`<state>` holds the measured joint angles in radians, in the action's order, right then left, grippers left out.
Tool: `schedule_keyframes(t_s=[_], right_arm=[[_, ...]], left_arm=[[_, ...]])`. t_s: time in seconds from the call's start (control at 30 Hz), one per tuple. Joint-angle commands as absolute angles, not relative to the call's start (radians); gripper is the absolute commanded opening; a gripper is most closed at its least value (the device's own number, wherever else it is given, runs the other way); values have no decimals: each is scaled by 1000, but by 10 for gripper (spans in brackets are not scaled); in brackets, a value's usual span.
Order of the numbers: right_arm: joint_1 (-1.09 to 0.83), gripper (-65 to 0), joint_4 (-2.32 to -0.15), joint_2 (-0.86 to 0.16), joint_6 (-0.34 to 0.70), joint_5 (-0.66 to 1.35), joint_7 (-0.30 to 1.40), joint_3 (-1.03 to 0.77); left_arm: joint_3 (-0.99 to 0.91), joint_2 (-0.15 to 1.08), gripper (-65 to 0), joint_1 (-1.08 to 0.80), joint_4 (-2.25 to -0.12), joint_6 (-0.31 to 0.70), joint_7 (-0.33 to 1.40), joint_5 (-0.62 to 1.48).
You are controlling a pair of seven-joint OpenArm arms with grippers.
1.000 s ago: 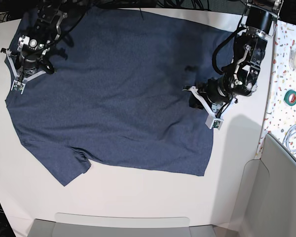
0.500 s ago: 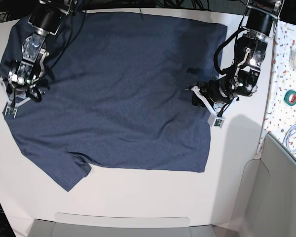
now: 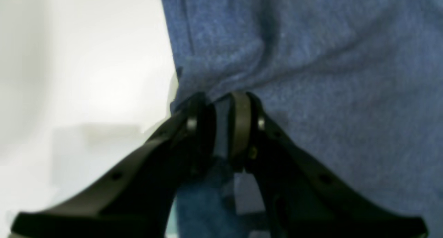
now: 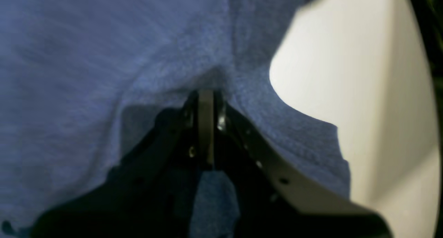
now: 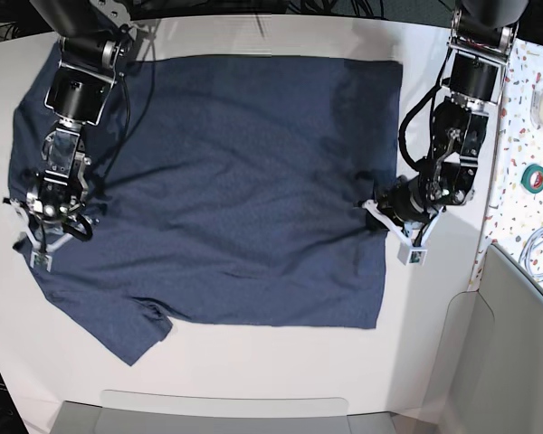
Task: Layout the t-shirt on the table in an organized manner, then fold the t-shirt properly
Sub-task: 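Drag the hem corner and sleeve outward with both grippers to flatten the shirt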
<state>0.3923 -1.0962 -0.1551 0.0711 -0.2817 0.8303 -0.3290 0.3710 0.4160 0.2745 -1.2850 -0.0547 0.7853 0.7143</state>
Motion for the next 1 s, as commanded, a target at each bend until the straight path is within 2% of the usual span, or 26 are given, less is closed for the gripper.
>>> schedule_keyframes(t_s=[0.0, 0.2, 0.47, 0.67, 0.83, 0.97], right_arm=[[412, -650, -1081, -157, 84, -268, 834, -325], [447, -650, -983, -131, 84, -268, 769, -328], [438, -650, -1018, -117, 84, -266, 771, -329], [364, -639, -1267, -81, 84, -266, 831, -331], [312, -513, -1509, -38, 84, -265, 924, -331], [211, -478, -1738, -8, 84, -265, 954, -372]], left_arm=[[366, 429, -542, 308, -1248, -71, 785, 697], [366, 429, -542, 404, -1104, -71, 727, 697], [361, 430, -534, 403, -1142, -71, 736, 702], [251, 429, -394, 323, -1414, -67, 854, 704], [200, 427, -381, 312, -1598, -62, 980, 704], [117, 430, -381, 231, -1739, -61, 1053, 704]])
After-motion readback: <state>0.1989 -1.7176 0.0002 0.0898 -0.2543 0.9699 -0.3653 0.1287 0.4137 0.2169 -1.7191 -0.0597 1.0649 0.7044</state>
